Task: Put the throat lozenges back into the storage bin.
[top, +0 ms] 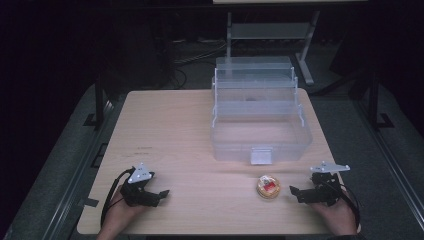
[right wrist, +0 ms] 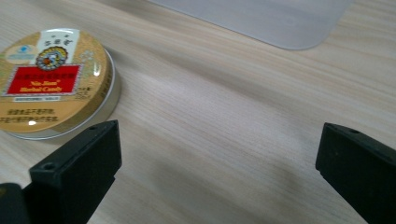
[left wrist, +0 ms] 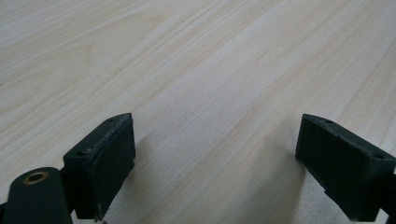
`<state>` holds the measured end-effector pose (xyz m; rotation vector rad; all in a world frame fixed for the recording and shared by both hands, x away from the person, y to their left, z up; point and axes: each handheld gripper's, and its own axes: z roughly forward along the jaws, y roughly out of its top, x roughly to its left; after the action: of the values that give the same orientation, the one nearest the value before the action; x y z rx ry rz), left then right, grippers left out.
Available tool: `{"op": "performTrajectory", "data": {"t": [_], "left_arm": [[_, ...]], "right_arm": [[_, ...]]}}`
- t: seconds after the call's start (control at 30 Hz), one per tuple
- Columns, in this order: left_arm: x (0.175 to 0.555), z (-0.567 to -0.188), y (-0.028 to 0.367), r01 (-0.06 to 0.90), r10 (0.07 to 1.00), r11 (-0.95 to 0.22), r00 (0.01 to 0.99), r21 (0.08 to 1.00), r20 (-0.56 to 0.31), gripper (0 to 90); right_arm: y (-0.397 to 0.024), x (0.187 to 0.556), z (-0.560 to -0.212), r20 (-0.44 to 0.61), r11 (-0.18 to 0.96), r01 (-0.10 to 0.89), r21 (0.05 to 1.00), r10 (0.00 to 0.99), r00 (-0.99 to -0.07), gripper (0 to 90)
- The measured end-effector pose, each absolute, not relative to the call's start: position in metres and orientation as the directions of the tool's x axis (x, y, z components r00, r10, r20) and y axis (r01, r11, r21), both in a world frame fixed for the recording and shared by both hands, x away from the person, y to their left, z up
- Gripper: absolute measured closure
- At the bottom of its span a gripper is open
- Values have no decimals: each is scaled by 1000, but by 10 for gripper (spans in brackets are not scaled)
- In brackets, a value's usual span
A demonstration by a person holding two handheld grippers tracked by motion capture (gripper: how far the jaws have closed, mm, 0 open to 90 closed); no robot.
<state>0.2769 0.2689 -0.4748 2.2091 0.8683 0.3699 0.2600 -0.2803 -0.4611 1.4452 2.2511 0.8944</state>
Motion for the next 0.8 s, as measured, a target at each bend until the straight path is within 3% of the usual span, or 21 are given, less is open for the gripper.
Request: {"op": "performTrajectory", "data": {"t": [0.8], "left_arm": [[277, -475, 269, 474, 682, -512, 732, 717, 3, 112]], "right_arm": [[-258, 256, -447, 62, 352, 653, 670, 850, -522, 0]]}}
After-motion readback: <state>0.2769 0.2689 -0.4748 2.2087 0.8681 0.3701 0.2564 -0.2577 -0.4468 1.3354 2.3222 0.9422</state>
